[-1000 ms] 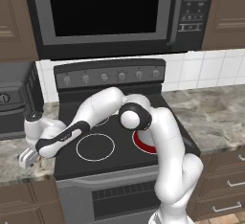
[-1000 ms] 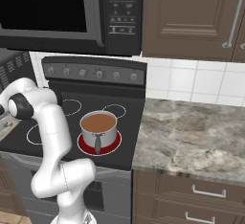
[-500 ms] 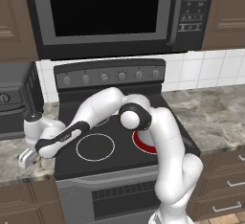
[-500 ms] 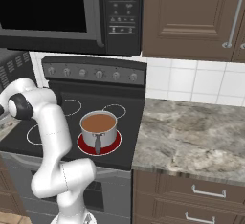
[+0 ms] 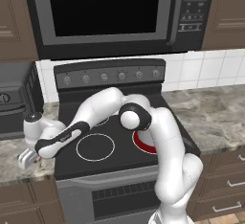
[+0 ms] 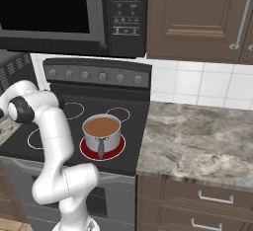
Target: Pick up the sugar cube(s) and place them in the saucepan with hot chocolate.
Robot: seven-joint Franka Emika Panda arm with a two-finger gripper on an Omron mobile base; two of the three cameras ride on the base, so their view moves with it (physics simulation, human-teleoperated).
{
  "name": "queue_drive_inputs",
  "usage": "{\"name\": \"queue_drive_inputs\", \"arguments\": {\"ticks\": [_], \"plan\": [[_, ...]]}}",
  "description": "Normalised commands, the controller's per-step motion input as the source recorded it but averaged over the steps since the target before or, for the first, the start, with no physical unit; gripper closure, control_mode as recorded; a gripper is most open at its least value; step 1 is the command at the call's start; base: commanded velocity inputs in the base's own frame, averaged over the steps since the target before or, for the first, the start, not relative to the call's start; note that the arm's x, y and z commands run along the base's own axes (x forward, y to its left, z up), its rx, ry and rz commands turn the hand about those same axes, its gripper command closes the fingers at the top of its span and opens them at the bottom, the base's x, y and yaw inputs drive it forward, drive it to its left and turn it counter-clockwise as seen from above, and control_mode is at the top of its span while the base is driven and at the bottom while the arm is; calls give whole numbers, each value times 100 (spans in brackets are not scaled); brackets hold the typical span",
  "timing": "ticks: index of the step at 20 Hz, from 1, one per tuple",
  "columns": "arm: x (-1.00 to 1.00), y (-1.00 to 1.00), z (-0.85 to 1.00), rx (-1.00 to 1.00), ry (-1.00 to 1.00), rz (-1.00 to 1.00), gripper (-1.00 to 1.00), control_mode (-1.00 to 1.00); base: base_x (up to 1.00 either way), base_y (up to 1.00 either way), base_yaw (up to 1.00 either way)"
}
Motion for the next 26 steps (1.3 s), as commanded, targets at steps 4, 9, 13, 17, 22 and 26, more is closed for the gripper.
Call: {"name": "queue_drive_inputs", "arguments": {"ticks": [4,9,13,17,22,26], "plan": [[-56,-4,19,0,-2,0,100,-100,0,0,0],[-49,-21,48,0,-1,0,100,-100,0,0,0],[-11,-29,72,1,-2,0,100,-100,0,0,0],[0,-34,76,2,0,0,100,-100,0,0,0],[-10,-36,46,3,0,-3,100,-100,0,0,0],[-13,-49,8,2,0,-4,100,-100,0,0,0]]}}
